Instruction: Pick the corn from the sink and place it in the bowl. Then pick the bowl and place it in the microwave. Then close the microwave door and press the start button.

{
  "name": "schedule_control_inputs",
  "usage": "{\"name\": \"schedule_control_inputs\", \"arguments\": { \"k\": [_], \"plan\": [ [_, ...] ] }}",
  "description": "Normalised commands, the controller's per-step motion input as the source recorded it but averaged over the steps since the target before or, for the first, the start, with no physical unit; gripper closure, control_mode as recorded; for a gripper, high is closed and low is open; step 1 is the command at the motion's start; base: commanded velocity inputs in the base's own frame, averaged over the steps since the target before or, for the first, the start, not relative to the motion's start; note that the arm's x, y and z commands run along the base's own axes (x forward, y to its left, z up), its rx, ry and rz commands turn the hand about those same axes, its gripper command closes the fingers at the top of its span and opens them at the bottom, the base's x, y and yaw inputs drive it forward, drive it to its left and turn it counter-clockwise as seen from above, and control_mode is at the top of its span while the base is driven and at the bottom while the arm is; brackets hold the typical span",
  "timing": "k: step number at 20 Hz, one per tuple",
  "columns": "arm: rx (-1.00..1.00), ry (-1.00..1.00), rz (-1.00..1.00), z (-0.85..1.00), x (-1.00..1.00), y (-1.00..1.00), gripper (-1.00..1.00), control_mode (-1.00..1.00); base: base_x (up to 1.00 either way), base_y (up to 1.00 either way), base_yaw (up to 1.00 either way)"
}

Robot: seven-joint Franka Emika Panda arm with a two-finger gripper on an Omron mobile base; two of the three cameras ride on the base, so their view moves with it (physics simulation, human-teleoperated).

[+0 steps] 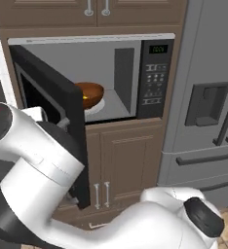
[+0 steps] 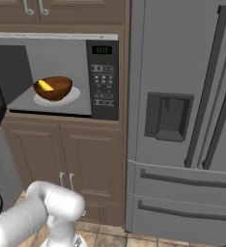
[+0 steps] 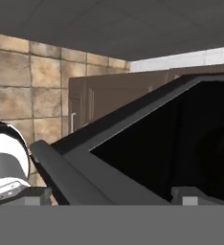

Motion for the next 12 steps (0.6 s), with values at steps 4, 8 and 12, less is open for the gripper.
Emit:
{"name": "schedule_control_inputs", "arguments": {
  "k": [4,8,12],
  "plan": [
    [0.12,0.00,-0.04,-0.27,0.37,-1.00,-1.00,-1.00,0.00,0.00,0.00],
    [0.02,0.00,0.00,-0.44,0.52,-0.97,-1.00,-1.00,0.00,0.00,0.00],
    [0.00,0.00,0.00,-0.30,0.73,-0.80,-1.00,-1.00,0.00,0.00,0.00]
  ]
}}
